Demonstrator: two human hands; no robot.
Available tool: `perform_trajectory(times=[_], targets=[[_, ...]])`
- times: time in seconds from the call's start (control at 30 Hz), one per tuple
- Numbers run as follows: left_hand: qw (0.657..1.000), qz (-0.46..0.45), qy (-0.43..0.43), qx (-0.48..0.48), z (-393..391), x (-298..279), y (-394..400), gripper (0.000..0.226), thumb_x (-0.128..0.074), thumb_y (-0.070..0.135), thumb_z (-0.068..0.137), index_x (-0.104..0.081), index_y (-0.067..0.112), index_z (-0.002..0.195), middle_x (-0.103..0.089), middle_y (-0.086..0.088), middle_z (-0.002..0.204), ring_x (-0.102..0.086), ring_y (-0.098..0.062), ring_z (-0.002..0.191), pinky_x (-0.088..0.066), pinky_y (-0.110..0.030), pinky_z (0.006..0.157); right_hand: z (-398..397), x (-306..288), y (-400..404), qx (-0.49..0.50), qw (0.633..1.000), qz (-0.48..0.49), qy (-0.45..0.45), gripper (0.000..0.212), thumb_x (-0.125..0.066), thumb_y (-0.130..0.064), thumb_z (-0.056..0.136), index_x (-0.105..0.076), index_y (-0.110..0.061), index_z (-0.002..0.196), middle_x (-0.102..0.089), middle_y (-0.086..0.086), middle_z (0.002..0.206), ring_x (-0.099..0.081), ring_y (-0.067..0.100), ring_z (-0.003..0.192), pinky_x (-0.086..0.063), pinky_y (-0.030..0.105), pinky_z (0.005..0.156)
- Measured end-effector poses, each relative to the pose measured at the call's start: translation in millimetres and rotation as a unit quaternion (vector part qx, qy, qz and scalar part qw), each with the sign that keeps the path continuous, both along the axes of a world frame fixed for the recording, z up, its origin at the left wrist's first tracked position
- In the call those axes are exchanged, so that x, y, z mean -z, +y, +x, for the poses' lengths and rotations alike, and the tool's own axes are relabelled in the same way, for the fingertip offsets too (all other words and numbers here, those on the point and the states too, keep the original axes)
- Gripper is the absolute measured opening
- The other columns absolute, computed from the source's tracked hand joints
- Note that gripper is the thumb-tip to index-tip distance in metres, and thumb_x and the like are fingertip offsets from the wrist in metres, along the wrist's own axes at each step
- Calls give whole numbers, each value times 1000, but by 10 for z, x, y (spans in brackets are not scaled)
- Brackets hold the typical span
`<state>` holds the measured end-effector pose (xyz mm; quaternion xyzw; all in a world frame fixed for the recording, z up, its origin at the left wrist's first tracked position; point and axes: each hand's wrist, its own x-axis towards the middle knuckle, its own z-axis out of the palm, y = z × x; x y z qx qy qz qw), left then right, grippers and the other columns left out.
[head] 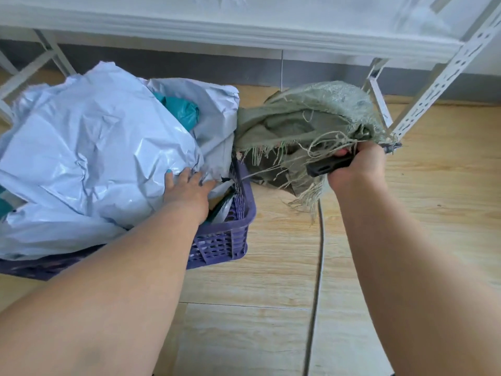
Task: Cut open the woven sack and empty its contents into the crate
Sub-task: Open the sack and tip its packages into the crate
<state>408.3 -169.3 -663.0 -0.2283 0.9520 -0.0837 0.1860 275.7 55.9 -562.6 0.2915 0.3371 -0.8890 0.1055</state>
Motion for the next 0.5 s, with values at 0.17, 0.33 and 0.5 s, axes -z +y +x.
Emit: perform_trajectory(times=[0.17, 0.33, 0.5], targets=[[998, -43, -36, -16, 13, 10, -34, 90, -54, 9, 77, -10, 43, 149, -6, 2, 161, 1, -23, 147, 2, -53, 114, -133, -88, 367, 57, 998, -12, 12, 28, -34, -5, 93, -30, -19, 68, -33, -5, 57, -28, 11, 43, -30, 19, 43], [963, -46, 260, 52, -122, -40, 256, 50, -59, 17, 81, -52, 27, 129, -46, -1, 133, -42, -26, 121, -32, -43, 101, -150, 13, 446, 52, 998, -20, -7, 28, -35, -4, 94, -33, -17, 69, -36, -3, 60, -32, 11, 46, -34, 19, 53], [909, 224, 325, 131, -466, -104, 757, 87, -70, 30, 78, -17, 33, 147, -42, 1, 141, -37, -24, 127, -36, -40, 101, -175, -36, 421, 22, 999, 39, 2, 24, -42, -6, 92, -42, -14, 70, -43, -3, 55, -39, 11, 39, -37, 18, 46]])
